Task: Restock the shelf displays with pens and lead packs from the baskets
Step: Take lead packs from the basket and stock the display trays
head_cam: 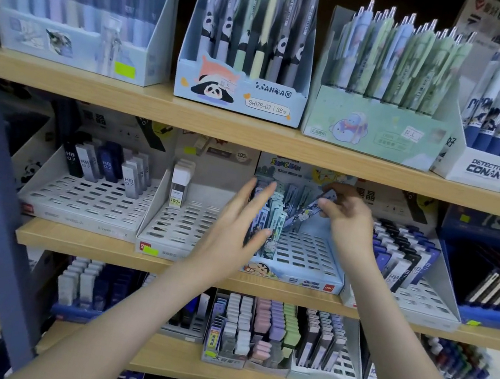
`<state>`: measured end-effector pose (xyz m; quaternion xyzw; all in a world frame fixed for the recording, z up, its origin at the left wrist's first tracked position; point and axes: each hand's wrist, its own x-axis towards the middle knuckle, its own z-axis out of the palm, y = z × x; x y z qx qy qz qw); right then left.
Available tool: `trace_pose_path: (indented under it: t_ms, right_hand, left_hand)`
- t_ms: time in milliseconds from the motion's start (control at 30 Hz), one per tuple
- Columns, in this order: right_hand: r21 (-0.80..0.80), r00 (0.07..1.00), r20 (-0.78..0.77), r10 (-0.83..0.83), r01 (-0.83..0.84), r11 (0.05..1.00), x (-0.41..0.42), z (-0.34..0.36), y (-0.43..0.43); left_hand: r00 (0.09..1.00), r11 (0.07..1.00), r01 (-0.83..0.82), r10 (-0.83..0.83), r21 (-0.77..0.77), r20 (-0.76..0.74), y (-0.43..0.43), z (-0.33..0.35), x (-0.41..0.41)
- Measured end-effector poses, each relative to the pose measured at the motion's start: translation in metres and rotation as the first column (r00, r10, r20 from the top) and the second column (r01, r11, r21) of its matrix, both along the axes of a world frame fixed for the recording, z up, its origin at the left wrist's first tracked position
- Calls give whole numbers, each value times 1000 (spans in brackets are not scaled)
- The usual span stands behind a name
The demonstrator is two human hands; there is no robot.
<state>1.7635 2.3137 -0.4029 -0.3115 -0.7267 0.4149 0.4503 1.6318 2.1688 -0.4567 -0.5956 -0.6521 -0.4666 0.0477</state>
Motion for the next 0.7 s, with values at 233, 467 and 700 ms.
trace_pose_path:
  t_ms: [233, 467, 700]
  right_hand:
    - [123, 994, 109, 12, -26, 992, -11, -3, 6]
    - [137, 989, 145, -42, 22, 990, -14, -8, 14]
    - [104, 983, 181, -3, -17, 994, -20, -9, 21]
  left_hand:
    - [844, 991, -49, 106, 122, -526, 17, -9, -18]
    - [854, 992, -75, 118, 105, -507, 17, -13, -16]
    - [852, 990, -80, 130, 119, -507, 17, -13, -14]
